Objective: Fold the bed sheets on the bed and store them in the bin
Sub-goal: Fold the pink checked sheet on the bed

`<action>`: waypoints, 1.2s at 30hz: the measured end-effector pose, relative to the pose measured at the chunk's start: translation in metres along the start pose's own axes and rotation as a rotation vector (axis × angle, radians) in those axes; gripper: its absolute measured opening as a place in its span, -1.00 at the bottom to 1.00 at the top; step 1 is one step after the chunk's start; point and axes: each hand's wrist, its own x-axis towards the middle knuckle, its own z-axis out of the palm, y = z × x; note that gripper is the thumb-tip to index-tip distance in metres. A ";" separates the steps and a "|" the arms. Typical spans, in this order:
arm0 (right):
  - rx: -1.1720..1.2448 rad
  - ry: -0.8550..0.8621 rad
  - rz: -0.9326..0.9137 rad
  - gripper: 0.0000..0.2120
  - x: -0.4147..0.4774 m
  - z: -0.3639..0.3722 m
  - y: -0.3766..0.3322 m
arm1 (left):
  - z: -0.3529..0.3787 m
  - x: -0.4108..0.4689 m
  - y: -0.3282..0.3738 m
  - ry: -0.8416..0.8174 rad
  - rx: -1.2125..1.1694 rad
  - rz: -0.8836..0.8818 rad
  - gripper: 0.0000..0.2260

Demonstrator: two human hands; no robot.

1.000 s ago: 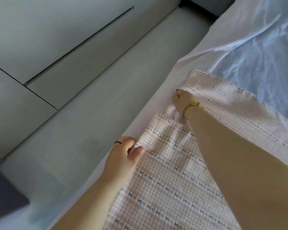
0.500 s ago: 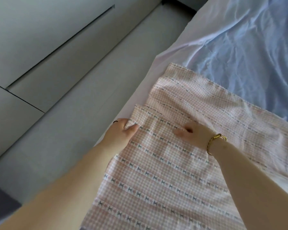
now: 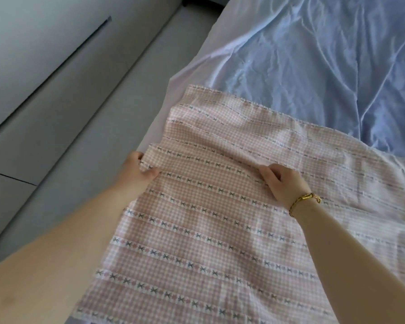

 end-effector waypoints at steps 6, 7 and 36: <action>-0.235 0.090 0.180 -0.53 -0.014 -0.039 0.075 | 0.021 -0.010 0.013 0.263 0.445 0.328 -0.54; -0.333 0.048 0.198 -0.52 -0.015 -0.042 0.083 | 0.028 -0.012 0.020 0.235 0.492 0.448 -0.54; -0.287 0.608 -0.270 -0.58 0.040 0.091 0.048 | 0.056 0.167 0.136 -0.046 0.323 0.202 -0.33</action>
